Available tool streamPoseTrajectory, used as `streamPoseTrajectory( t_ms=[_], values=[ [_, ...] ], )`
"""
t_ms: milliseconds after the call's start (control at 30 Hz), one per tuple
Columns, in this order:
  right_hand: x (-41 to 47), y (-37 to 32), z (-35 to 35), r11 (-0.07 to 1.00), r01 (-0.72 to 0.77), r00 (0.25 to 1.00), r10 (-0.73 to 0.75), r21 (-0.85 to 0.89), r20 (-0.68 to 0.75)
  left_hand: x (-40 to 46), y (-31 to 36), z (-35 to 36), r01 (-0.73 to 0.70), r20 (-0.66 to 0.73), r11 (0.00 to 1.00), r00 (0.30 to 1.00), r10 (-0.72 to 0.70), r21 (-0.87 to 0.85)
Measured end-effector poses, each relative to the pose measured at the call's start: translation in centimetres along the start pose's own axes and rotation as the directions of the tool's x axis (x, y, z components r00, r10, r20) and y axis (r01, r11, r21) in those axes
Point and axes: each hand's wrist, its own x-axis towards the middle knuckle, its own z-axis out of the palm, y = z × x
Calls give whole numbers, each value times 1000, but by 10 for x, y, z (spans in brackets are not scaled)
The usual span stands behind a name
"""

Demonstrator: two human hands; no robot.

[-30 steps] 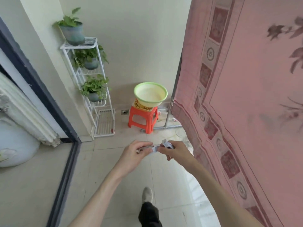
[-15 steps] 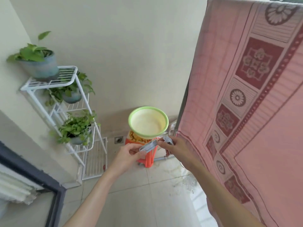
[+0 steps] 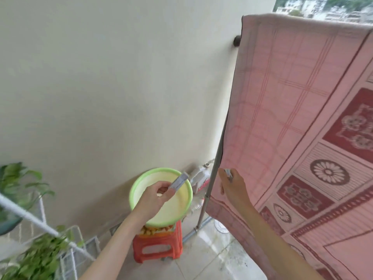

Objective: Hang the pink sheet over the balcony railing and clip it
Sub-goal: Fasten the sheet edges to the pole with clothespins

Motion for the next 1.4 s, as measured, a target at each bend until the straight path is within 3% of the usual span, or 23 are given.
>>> streamPoseTrajectory(
  t_ms=[167,367,533,767,967,1200,1400],
  values=[
    [60,-11,2,982,29,995,-47,-184,-93,84,7,2,44,179,992,984,-21,-122],
    [142,-42,-6,914,17,925,-168,-406,-341,186,43,29,-46,133,942,986,95,-333],
    [175,-51,-3,807,-55,862,-259,-588,-436,253,69,60,-3,275,921,954,119,-388],
    [178,-33,-7,782,130,772,-465,-609,-433,303,91,102,75,504,867,837,214,-493],
    [167,-35,5,781,86,723,-476,-619,-501,304,87,110,135,614,830,738,280,-541],
    [154,-41,29,733,39,706,-501,-679,-500,297,81,95,5,542,842,767,343,-539],
    [151,-40,38,818,38,702,-431,-574,-567,301,83,95,-25,481,859,820,310,-512]
  ],
)
